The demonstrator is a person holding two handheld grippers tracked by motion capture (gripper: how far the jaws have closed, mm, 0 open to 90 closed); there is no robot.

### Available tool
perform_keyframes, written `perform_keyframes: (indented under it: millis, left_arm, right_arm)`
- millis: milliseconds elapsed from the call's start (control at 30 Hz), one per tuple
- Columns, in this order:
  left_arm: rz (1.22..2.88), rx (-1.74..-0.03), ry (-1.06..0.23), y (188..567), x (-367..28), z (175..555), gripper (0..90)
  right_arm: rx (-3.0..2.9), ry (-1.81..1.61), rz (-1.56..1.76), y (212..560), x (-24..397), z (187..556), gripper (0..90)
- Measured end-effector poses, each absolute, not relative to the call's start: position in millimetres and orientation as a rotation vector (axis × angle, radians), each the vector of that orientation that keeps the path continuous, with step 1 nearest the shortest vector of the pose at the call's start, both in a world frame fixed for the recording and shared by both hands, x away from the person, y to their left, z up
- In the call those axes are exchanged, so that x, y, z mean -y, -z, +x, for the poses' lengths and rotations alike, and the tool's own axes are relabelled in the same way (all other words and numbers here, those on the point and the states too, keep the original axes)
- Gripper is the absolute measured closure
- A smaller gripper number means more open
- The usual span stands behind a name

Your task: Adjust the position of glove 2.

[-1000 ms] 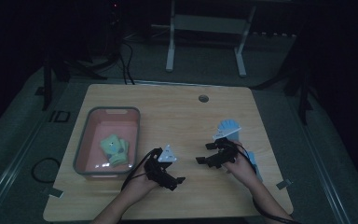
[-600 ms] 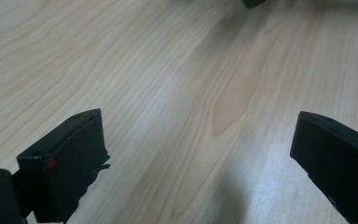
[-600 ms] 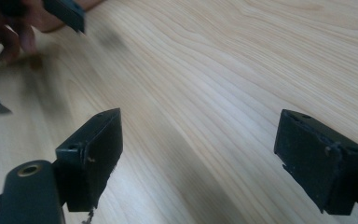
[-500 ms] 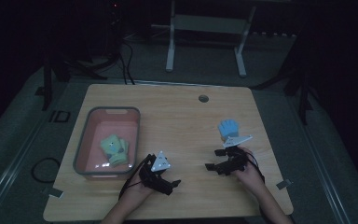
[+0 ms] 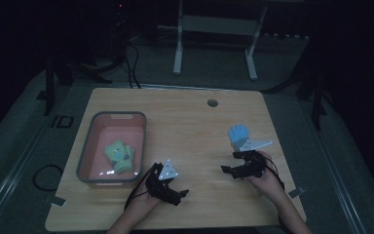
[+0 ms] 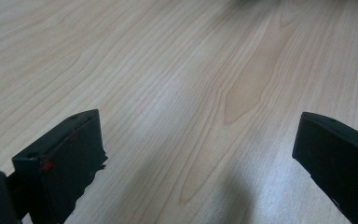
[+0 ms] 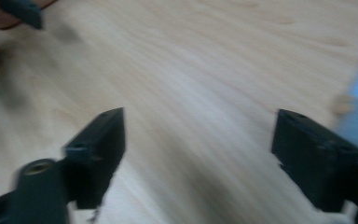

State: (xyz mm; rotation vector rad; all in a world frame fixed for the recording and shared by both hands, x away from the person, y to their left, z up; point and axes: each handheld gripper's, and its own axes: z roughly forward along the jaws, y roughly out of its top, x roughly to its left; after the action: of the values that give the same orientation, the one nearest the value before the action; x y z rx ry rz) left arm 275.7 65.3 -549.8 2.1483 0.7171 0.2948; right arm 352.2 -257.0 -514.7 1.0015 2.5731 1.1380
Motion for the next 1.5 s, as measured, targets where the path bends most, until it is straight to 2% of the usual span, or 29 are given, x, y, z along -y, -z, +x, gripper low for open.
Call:
perform_keyframes:
  millis: [133, 167, 233, 333, 367, 433, 500, 733, 867, 1033, 1333, 1500]
  left_arm:
    - [2.128, -0.719, -0.304, 549, -66, 274, 1.8]
    - [2.128, -0.719, -0.304, 549, -66, 274, 1.7]
    - [2.105, -0.74, -0.264, 550, -67, 275, 0.7]
    - [2.076, -0.749, -0.278, 550, -69, 274, 0.7]
    - [2.067, -0.753, -0.272, 549, -69, 274, 0.7]
    - [2.054, -0.755, -0.282, 550, -69, 273, 0.7]
    - [2.048, -0.745, -0.269, 551, -69, 273, 0.7]
    - [2.069, -0.73, -0.278, 554, -66, 272, 0.8]
    - [2.087, -0.729, -0.283, 556, -65, 272, 0.8]
    - [2.086, -0.724, -0.285, 556, -66, 272, 0.8]
    - [2.092, -0.729, -0.282, 557, -67, 273, 0.8]
    - [2.099, -0.724, -0.295, 557, -67, 272, 0.8]
  right_arm:
    - [-2.522, -1.08, 1.011, 507, 269, 357, 37.1]
    - [-2.522, -1.08, 1.011, 507, 269, 357, 37.1]
    - [-2.482, -1.082, 1.065, 503, 278, 364, 42.5]
    - [-2.424, -1.065, 1.109, 499, 288, 371, 49.8]
    - [-2.403, -1.052, 1.126, 497, 290, 374, 55.4]
    - [-2.377, -1.043, 1.151, 495, 295, 379, 57.3]
    - [-2.363, -1.016, 1.185, 494, 300, 387, 63.3]
    - [-2.323, -0.942, 1.237, 498, 304, 414, 63.3]
    - [-2.318, -0.929, 1.23, 503, 302, 430, 55.3]
    - [-2.351, -0.923, 1.188, 509, 296, 446, 52.4]
    - [-2.372, -0.845, 1.181, 525, 290, 463, 50.1]
    - [-2.392, -0.798, 1.214, 539, 290, 470, 52.8]
